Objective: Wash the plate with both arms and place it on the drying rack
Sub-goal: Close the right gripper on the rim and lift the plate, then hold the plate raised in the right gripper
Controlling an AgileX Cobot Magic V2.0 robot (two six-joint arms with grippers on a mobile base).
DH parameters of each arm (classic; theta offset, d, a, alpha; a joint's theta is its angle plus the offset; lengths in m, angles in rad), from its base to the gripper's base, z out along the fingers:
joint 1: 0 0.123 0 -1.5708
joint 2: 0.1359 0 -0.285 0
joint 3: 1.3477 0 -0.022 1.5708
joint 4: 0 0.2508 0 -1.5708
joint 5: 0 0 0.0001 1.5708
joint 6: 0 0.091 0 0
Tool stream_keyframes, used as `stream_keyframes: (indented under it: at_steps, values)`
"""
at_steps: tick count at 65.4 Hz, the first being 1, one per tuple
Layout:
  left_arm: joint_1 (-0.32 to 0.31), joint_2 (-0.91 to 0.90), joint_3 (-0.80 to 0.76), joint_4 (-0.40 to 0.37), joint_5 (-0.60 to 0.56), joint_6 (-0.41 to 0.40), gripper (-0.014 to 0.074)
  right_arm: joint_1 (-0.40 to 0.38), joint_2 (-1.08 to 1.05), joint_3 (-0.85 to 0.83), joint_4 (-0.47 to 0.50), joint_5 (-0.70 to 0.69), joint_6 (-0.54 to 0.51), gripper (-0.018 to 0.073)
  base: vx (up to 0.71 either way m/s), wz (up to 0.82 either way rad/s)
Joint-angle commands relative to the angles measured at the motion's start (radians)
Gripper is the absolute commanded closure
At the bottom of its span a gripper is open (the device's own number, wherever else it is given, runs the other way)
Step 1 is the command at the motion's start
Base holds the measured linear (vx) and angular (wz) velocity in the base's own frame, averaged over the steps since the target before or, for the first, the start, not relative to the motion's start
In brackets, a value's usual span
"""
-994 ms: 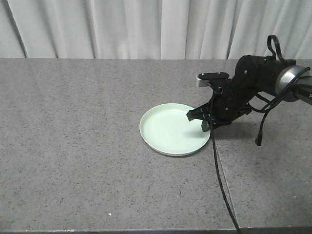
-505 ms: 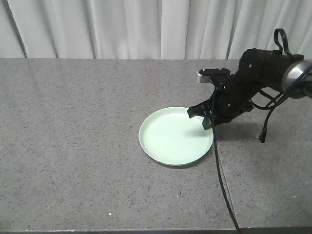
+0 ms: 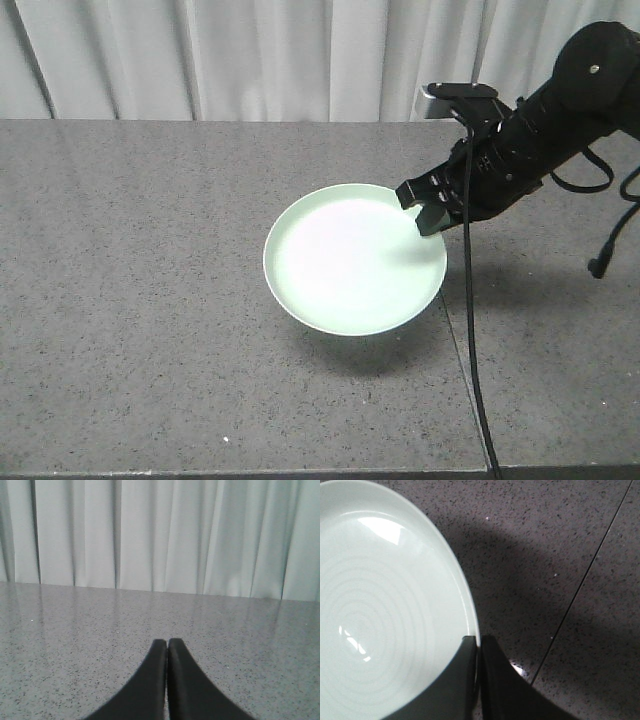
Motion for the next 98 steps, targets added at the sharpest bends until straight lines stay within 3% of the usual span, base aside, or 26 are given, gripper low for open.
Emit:
stream_keyframes:
  at_steps: [1,19,38,98]
  values:
    - [-0.003,-0.015,-0.021,-0.002,-0.078,-0.009,0.0603,-0.002,-0.111,0.062,0.070,-0.056,-0.053,0.0561,0.00,0.00]
    - [-0.003,-0.015,-0.021,-0.002,-0.078,-0.009,0.0603,-0.002,-0.297,0.329,0.195,-0.105,-0.164,0.0561,0.00,0.00]
    - [-0.003,-0.015,-0.021,-0.002,-0.078,-0.009,0.0603,-0.002,-0.454,0.457,0.272,-0.095,-0.217,0.0561,0.00,0.00]
    - [-0.003,-0.015,-0.021,-0.002,-0.078,-0.009,0.0603,-0.003,-0.509,0.465,0.291,-0.061,-0.210,0.0561,0.00,0.00]
